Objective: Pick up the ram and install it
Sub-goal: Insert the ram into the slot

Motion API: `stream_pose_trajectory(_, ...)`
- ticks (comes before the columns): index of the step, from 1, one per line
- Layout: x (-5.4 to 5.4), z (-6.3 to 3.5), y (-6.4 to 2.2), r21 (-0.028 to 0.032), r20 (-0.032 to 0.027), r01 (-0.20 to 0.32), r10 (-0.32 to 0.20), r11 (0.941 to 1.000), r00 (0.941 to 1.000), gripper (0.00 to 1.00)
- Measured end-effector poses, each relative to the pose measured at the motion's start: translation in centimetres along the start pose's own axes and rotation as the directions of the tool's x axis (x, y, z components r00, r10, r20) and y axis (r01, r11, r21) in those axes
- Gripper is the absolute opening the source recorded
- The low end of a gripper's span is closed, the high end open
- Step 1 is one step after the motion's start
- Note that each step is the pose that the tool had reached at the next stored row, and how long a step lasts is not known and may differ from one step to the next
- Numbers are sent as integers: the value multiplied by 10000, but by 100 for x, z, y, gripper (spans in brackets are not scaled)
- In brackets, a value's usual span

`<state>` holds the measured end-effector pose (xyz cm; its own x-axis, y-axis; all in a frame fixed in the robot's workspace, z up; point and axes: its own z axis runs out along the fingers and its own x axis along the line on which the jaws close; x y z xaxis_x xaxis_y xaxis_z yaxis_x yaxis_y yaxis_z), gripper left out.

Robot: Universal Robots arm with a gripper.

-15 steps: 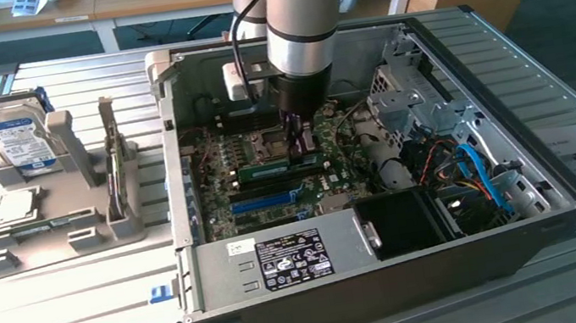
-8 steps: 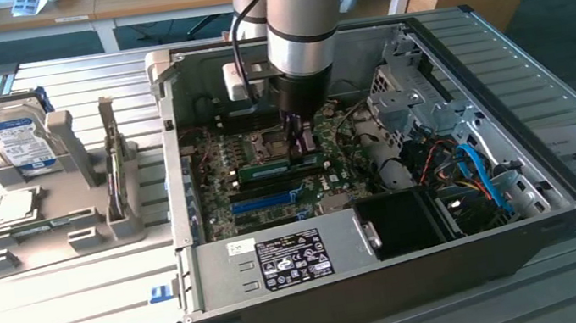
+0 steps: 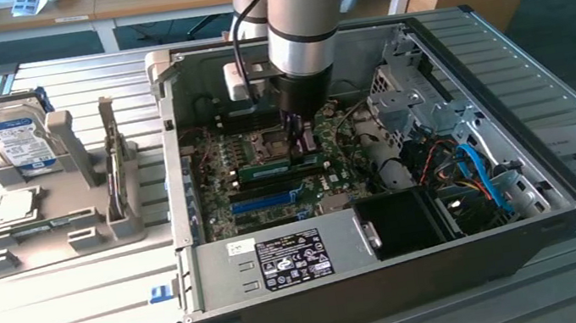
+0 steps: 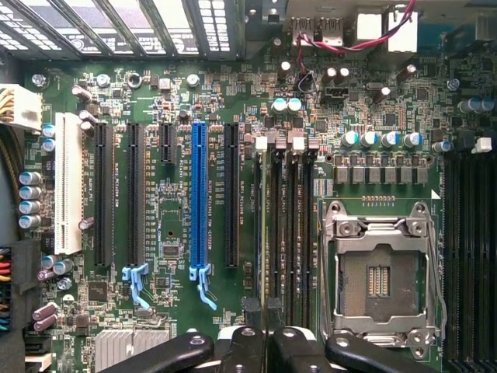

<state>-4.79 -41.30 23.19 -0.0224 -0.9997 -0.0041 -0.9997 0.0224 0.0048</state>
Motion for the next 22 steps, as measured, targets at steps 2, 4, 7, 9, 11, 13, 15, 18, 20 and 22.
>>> stream_pose_trajectory(2,0,0,-1,0,-1,0,0,10000,10000,12)
stream_pose_trajectory(4,0,0,-1,0,-1,0,0,10000,10000,12)
stream_pose_trajectory(7,0,6,-1,-1,-2,0,0,10000,10000,12)
stream_pose_trajectory(9,0,11,-1,0,0,0,0,10000,10000,12)
stream_pose_trajectory(11,0,13,-1,-1,-2,0,0,10000,10000,12)
stream_pose_trajectory(13,0,14,-1,0,-1,0,0,10000,10000,12)
stream_pose_trajectory(15,0,14,-1,-1,0,0,0,10000,10000,12)
stream_pose_trajectory(18,0,4,-1,0,0,0,0,10000,10000,12)
stream_pose_trajectory(20,-1,-8,-1,0,0,0,0,10000,10000,12)
stream_pose_trajectory(22,-1,-9,-1,1,3,0,0,10000,10000,12)
